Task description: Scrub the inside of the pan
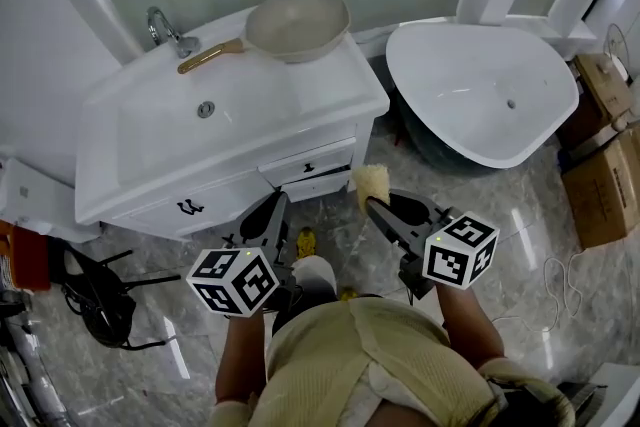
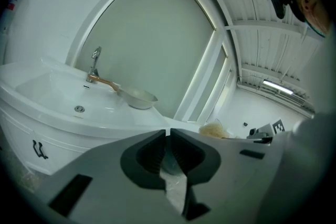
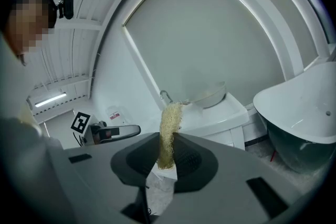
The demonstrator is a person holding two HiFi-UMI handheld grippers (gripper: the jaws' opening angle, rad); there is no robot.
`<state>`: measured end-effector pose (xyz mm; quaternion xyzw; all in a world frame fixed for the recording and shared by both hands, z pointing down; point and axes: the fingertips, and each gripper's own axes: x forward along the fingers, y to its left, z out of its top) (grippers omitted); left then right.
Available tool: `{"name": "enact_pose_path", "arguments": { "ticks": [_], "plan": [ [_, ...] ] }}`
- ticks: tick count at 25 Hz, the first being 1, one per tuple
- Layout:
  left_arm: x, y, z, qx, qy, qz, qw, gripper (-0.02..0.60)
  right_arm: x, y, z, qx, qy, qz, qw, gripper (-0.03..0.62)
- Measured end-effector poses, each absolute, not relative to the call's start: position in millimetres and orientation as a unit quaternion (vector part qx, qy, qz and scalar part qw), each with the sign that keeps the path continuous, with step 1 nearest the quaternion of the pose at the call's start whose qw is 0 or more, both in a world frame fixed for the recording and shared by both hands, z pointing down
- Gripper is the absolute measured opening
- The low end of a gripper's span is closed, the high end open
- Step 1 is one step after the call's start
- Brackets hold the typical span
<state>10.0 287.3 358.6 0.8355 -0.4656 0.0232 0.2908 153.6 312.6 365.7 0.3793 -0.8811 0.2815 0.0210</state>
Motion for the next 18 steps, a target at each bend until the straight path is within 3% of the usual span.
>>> {"name": "enact_pose_path", "arguments": {
  "ticks": [18],
  "plan": [
    [-49,148,354,0.853,-0.429,0.008,0.296,0.078,90,171,358,0.384,-0.879,0.280,0.041,0.081]
  ]
}}
